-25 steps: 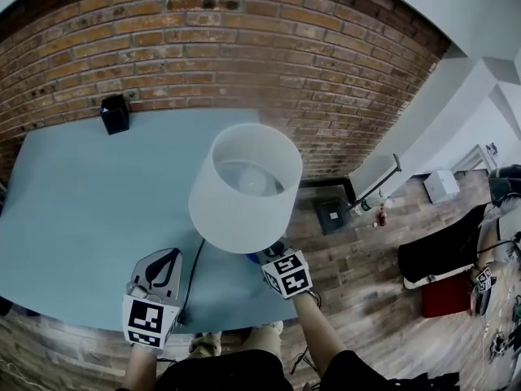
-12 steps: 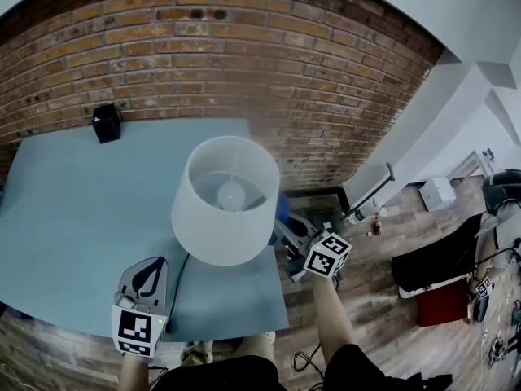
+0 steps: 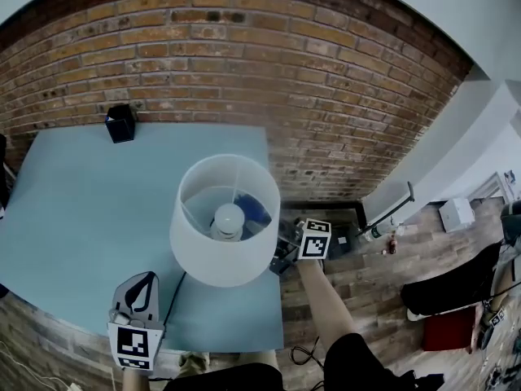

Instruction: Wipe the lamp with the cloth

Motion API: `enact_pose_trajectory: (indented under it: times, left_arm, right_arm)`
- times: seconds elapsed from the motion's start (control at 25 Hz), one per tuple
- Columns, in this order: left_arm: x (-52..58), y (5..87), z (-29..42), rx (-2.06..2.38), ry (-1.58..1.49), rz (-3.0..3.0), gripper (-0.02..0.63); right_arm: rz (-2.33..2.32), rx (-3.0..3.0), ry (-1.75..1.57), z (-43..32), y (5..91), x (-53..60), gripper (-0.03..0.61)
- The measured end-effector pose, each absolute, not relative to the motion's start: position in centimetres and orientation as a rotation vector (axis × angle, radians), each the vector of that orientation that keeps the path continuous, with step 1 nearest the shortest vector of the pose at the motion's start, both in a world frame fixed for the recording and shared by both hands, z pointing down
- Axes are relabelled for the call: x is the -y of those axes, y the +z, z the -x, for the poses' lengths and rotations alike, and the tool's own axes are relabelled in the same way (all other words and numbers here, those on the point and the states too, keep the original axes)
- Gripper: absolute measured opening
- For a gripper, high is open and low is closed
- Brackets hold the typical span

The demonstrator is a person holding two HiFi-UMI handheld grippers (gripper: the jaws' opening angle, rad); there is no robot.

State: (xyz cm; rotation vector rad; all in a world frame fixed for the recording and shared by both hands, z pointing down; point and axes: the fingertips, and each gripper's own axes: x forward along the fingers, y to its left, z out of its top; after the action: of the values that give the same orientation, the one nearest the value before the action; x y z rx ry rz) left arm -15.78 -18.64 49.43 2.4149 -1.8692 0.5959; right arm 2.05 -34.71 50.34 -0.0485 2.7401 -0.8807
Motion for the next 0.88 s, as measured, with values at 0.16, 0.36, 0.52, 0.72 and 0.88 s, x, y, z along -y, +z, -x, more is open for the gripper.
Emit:
enact_pose_trajectory:
  times: [0.16,0.36,0.52,0.72,0.88]
  left_arm:
    - [18.6,49.7,15.5,1.917,0.602,-2.357,0.009]
    - [18.7,49.7,14.8,1.958,0.602,-2.318,0.009]
    - [18.6,49.8,14.5,1.977,0.592,-2.298,0.009]
    - [18.7,49.7,14.4,1.971,0.580,-2.304,0.009]
    - [18.6,49.4,14.2,1.951,0.548,-2.335,0.009]
  right_arm:
    - [-0.132,-2.872,-0.868,0.5,52.1,32.7,0.061]
    - [-0.150,-3.009,-0.877,1.0,55.0,32.6,0.061]
    - [-0.046,-3.209,-0.905,0.9,59.0,32.8,0.061]
    - [0.189,-3.352,-0.921,0.6,61.5,34.2,0.061]
    - [0.464,-3.345,-0.920,-0.6,62.0,35.5,0.061]
